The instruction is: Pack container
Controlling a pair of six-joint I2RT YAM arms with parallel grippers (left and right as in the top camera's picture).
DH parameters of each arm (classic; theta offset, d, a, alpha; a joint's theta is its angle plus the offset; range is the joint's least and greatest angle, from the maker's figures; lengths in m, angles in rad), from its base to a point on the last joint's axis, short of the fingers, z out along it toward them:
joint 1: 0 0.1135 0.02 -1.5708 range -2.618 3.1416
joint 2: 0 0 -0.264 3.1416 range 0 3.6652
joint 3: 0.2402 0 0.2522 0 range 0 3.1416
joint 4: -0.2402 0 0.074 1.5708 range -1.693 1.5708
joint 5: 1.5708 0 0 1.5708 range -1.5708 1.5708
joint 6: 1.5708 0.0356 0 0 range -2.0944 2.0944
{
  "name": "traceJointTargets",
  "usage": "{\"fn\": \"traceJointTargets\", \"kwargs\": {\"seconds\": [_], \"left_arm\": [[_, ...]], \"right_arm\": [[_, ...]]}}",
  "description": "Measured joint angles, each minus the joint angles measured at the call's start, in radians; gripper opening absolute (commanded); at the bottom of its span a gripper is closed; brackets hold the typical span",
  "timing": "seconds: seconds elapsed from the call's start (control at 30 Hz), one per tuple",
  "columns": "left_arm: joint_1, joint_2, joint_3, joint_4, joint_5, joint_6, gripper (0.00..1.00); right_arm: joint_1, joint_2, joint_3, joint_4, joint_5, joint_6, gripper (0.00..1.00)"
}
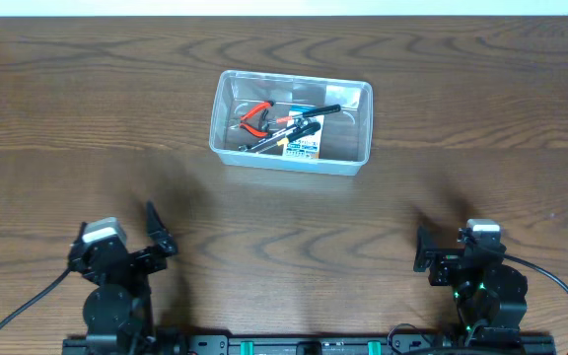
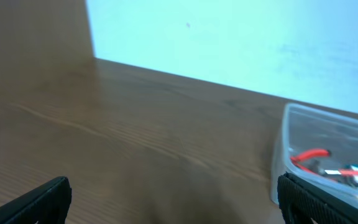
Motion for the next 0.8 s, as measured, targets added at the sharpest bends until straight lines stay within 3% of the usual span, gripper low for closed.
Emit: {"fn": "traceJointTargets", "kwargs": {"seconds": [0.33,0.8], "left_arm": [[0.0,-0.013,-0.208,0.141,0.049,-0.019,0.98],[0.0,-0.016,-0.22,0.176,0.056,-0.019,0.98]], "right_arm": [[0.0,-0.001,0.0,0.0,0.0,0.0,0.99],[0.0,-0.002,0.0,0.0,0.0,0.0,0.99]]}}
